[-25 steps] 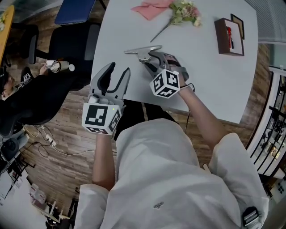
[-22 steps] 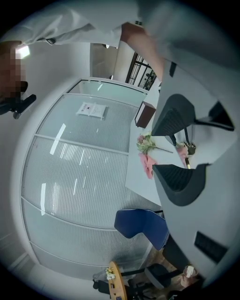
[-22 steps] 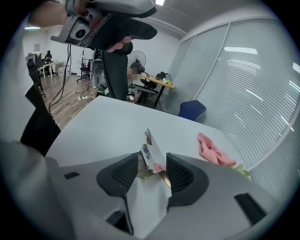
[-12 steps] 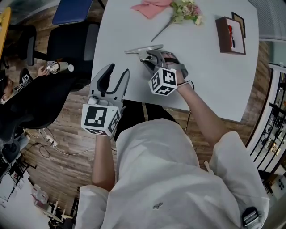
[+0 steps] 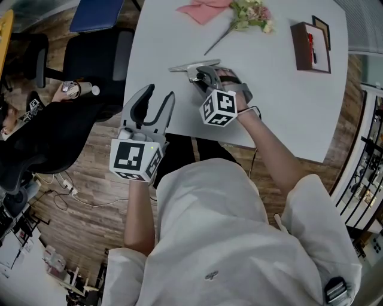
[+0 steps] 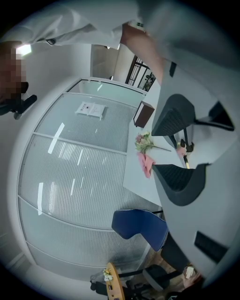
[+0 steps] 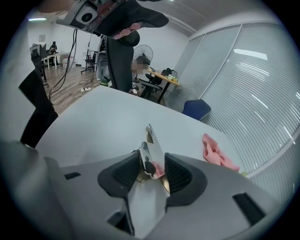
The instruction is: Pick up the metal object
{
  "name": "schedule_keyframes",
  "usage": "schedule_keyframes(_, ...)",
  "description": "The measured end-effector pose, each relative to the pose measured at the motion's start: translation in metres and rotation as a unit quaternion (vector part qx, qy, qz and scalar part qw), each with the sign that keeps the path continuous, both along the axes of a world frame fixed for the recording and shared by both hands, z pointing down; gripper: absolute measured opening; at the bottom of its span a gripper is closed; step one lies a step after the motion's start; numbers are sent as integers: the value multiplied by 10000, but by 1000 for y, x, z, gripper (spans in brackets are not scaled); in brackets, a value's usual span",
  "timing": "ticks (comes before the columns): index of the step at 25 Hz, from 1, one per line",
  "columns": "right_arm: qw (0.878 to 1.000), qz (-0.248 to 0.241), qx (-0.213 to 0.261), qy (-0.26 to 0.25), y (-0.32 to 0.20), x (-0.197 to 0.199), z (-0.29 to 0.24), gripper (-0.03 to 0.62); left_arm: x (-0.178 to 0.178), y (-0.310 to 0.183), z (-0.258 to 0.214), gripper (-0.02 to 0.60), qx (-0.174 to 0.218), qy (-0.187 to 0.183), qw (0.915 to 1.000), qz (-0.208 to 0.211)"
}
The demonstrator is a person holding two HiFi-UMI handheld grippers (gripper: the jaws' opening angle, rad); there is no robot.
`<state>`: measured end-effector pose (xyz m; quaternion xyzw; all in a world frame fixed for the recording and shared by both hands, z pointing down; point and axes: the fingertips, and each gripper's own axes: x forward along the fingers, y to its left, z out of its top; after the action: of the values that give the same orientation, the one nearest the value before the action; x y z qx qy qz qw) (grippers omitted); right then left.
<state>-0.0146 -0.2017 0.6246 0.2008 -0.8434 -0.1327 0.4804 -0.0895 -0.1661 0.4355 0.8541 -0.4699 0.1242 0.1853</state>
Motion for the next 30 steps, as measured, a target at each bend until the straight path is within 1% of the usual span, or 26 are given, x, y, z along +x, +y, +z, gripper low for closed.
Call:
schedule_keyframes(7,10000,-69,55,35,-1,1,2,155,2,-3,1,201,4,-3,10000,-34)
schedule_keyframes(20,10000,-68,-19,-15,1,-1,3,118,2,-5,-1,201,11,4,10000,-50)
schedule_keyframes(30,9999,-128,27,-8,-1,-3,0,103,-1,-5,-3,200,31,6,9999,-96)
